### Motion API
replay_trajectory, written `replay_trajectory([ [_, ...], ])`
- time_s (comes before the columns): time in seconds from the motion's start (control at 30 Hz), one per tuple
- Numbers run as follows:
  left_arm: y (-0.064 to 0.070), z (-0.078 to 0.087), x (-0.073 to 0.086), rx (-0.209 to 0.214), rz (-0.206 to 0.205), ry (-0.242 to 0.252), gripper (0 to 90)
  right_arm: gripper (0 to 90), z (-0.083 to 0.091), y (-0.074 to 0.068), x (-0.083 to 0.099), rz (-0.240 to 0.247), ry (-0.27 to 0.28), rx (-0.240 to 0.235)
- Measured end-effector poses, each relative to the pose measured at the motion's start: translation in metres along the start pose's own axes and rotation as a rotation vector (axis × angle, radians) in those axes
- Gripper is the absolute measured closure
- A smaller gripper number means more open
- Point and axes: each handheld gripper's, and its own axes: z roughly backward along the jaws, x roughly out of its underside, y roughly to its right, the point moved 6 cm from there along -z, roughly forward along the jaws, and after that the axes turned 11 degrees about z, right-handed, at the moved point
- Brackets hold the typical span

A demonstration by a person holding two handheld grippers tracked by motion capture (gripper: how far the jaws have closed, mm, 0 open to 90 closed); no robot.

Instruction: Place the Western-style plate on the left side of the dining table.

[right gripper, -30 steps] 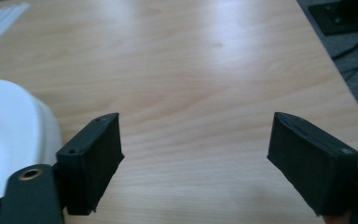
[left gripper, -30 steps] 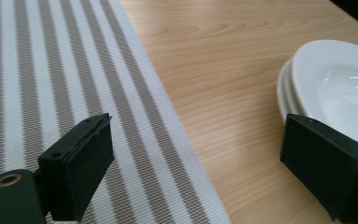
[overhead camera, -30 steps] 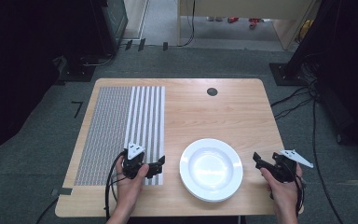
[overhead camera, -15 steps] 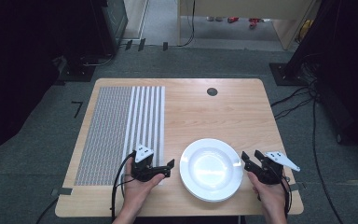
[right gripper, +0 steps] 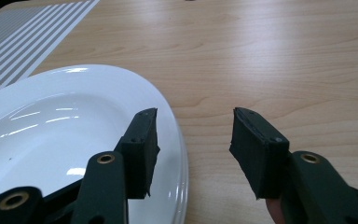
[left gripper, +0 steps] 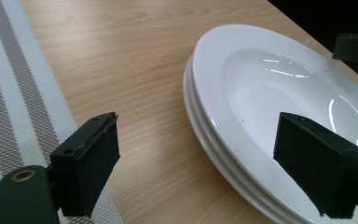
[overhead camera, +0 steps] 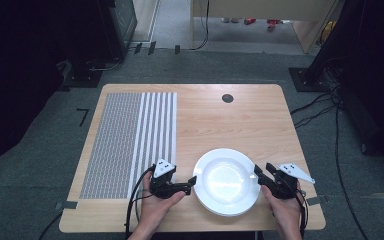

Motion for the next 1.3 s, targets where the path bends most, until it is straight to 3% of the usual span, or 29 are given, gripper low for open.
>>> replay_trajectory([
  [0.2, 0.008, -0.009, 0.005, 0.01, 0.002, -0.033, 19.0, 50.1, 0.0, -0.003, 0.004, 0.0, -0.015, -0.025],
  [0.27, 0.009, -0.011, 0.007, 0.007, 0.006, -0.036, 23.4, 52.3, -0.001, -0.004, 0.007, -0.004, -0.025, -0.031],
  [0.43, 0.008, -0.012, 0.008, -0.003, 0.016, -0.033, 33.6, 67.6, -0.001, -0.006, 0.009, -0.017, -0.027, -0.062],
  [0.67, 0.009, -0.013, 0.009, 0.013, 0.014, -0.035, 43.9, 70.1, -0.002, -0.011, 0.01, 0.027, -0.023, -0.067],
  [0.87, 0.012, -0.014, 0.012, 0.036, 0.007, -0.036, 47.9, 72.5, -0.001, -0.008, 0.012, -0.032, -0.016, -0.095],
  [0.9, 0.012, -0.014, 0.012, 0.042, 0.012, -0.038, 48.4, 78.0, 0.0, -0.005, 0.011, -0.06, -0.013, -0.107],
  [0.97, 0.012, -0.014, 0.012, 0.052, 0.016, -0.043, 49.4, 79.2, 0.002, -0.004, 0.011, -0.075, -0.02, -0.13],
  [1.2, 0.017, -0.015, 0.016, 0.065, 0.009, -0.052, 51.2, 78.3, 0.002, -0.005, 0.011, -0.086, -0.018, -0.121],
  [1.3, 0.016, -0.015, 0.017, 0.073, 0.031, -0.049, 51.8, 79.5, 0.002, -0.005, 0.011, -0.094, -0.014, -0.112],
])
